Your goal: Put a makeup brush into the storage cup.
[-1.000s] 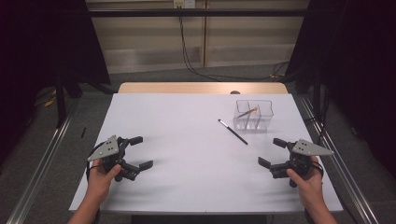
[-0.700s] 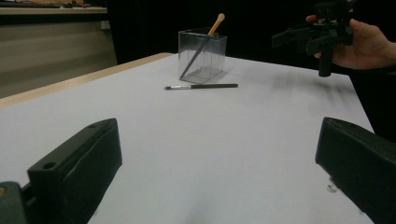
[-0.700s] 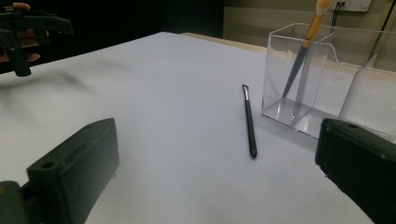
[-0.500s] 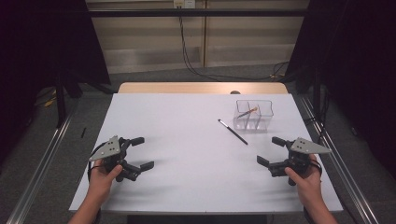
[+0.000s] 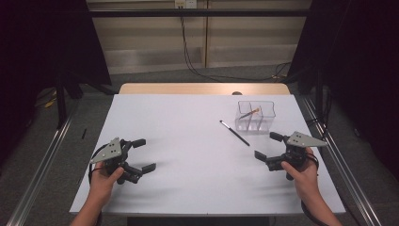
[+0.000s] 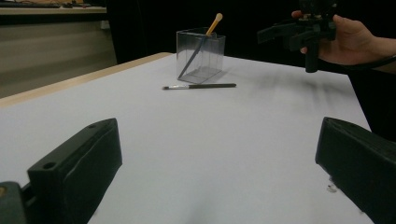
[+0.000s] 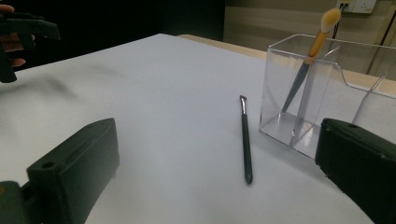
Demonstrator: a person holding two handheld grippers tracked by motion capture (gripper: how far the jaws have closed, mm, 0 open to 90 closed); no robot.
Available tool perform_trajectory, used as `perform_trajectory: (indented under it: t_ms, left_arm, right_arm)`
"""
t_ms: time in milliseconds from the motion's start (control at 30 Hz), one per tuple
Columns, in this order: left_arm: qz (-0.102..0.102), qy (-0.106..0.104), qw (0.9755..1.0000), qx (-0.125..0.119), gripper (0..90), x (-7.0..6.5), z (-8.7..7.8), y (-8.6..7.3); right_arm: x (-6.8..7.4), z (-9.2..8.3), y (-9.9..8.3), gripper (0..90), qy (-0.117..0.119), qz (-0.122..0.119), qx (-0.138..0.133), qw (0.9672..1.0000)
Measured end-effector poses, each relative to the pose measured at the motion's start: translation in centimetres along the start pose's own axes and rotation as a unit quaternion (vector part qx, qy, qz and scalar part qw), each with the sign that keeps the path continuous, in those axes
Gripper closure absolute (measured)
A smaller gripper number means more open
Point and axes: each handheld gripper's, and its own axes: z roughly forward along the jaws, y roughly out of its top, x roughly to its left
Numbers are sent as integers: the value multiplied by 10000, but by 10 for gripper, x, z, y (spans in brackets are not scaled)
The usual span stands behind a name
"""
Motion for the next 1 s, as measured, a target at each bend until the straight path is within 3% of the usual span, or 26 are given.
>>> perform_trajectory:
  t_ms: [1000]
  left_arm:
    - [4, 4, 10000, -9, 4, 1, -1, 0]
  right_arm:
    - [-3, 32, 16, 0, 80, -31, -127, 9999]
